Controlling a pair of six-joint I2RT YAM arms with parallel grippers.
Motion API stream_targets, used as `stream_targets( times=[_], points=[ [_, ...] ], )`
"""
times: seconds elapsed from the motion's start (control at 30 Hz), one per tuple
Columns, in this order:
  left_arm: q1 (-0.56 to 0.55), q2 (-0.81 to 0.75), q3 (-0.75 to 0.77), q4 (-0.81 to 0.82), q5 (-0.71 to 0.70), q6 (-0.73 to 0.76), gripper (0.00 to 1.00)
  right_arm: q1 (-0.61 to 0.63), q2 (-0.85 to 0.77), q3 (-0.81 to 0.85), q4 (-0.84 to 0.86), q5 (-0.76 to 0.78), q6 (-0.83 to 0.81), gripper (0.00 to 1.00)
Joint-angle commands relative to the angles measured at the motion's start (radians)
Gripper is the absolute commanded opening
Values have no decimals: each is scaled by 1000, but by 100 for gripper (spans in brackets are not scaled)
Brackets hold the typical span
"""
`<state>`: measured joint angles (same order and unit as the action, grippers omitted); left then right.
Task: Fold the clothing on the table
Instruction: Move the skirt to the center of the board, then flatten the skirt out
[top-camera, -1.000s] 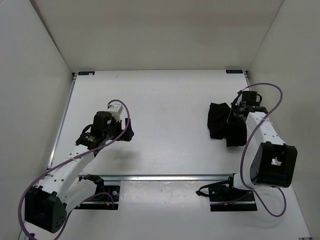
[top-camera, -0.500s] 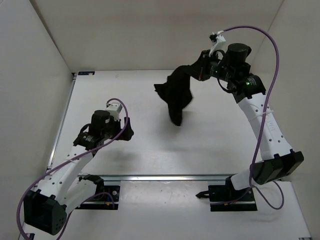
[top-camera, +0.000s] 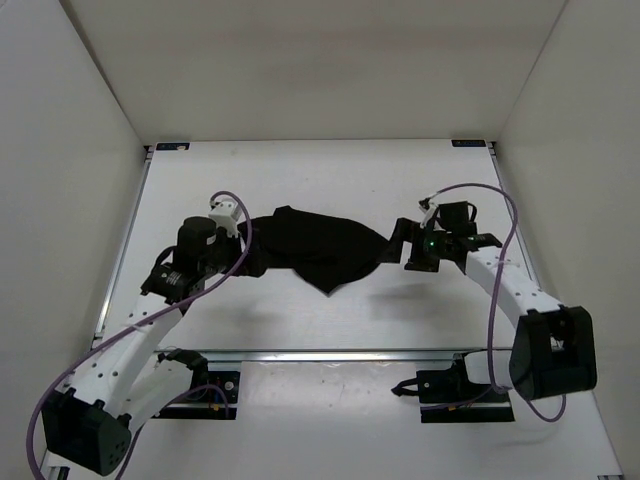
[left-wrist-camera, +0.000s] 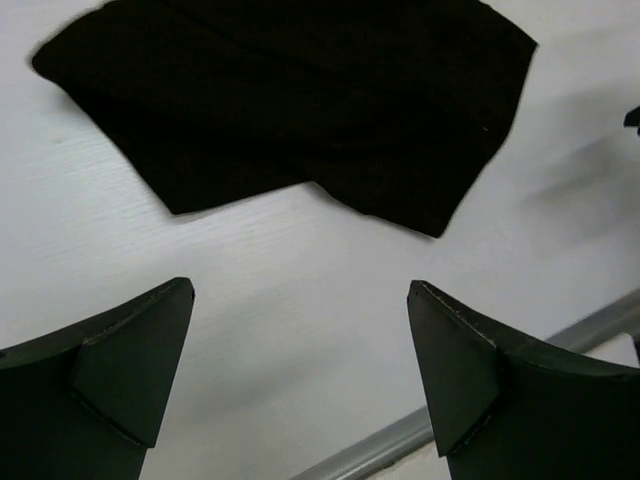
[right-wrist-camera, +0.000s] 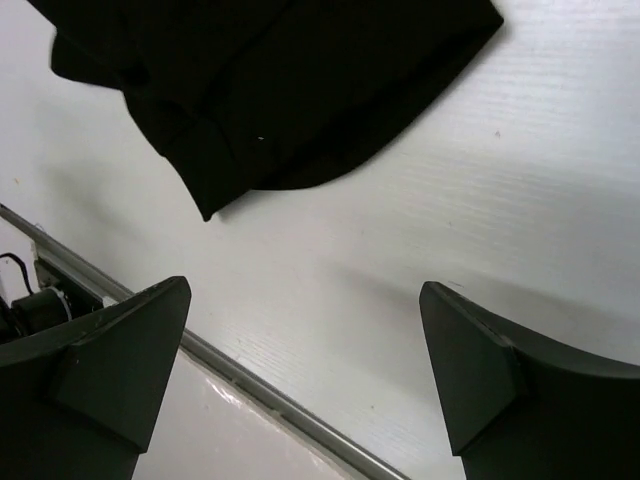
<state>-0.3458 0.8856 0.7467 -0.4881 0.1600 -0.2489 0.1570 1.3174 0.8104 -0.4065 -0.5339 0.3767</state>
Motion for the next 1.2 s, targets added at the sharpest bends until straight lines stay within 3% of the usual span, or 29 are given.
stream_targets(
  times=[0.0,0.27,0.4,0.67,0.77,1.03,1.17],
  points=[
    [-30,29,-26,45,119,-55,99,-3,-162,16,49,87,-12,96],
    [-222,121,-202,338,182,-304,98,-86,-267,-135,83,55,13,92],
    [-281,196,-217,449,64,-388,99,-79,-264,-145,94,49,13,92],
    [-331,413,-195,722,47,-529,96,-91,-238,-132,92,54,-1,92],
    [-369,507,-133,735,47,-547,89,-117,-247,-148,112,32,-4,92],
    [-482,634,88,628,-158,-417,96,-155,-276,-189,130,-12,-8,92],
    [-478,734,175,582,-158,-414,96,-184,-293,-194,121,-24,-19,92]
  ],
)
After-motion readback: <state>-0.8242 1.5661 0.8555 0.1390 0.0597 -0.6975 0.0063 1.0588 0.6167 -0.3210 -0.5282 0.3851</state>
